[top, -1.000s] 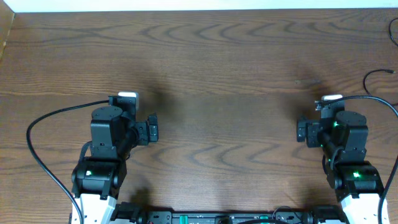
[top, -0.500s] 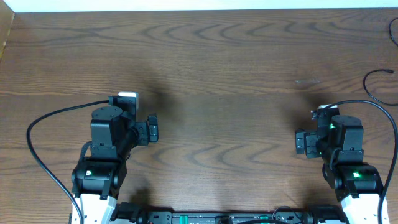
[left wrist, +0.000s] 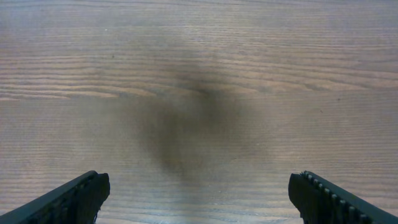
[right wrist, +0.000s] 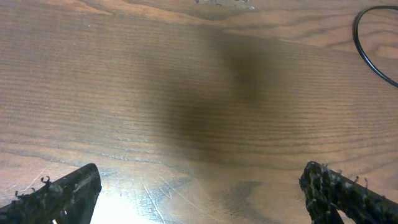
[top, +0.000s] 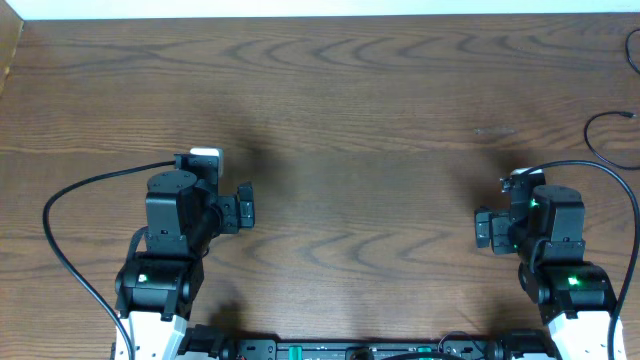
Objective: Untangle cables
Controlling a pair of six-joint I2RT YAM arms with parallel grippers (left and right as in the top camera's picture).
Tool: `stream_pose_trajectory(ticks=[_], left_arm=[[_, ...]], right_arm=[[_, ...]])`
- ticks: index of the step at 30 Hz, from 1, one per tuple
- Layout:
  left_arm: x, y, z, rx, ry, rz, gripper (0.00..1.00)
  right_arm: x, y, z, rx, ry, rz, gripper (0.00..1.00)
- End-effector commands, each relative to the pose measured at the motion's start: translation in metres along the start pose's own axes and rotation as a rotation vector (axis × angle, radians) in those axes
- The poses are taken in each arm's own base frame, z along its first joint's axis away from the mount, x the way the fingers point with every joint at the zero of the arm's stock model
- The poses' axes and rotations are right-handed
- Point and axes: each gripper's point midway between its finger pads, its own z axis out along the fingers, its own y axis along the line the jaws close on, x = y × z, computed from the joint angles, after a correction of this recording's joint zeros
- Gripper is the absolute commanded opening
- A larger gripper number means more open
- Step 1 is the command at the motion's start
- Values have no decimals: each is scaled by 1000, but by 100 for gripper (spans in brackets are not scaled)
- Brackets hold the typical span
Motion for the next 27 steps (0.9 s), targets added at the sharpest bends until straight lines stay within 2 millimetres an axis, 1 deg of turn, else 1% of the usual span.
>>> stream_pose_trajectory(ticks=[1, 5, 7, 9, 12, 16, 19, 23, 25, 27], left_arm=[[-3, -2, -5, 2, -20, 16, 98], [-12, -4, -22, 7, -89, 19, 98], [-19, -4, -36, 5, -152, 28, 98], [-20, 1, -53, -22, -196, 39, 98], [-6, 9, -72, -64, -204, 33, 98], [7, 10, -95, -68, -244, 31, 98], [13, 12, -107, -73, -274, 26, 98], [19, 16, -116, -89, -311, 14, 98], [24, 18, -117, -99, -331, 6, 98], [33, 21, -116, -112, -355, -8, 98]], right_arm=[[1, -3, 0, 15, 4, -2, 99], [1, -3, 0, 15, 4, -2, 99], [1, -3, 0, 15, 4, -2, 99], [1, -3, 0, 15, 4, -2, 99], [1, -3, 0, 15, 4, -2, 99], [1, -3, 0, 15, 4, -2, 99], [1, -3, 0, 15, 4, -2, 99], [2, -3, 0, 15, 7, -2, 99], [2, -3, 0, 15, 7, -2, 99], [2, -3, 0, 15, 7, -2, 99]])
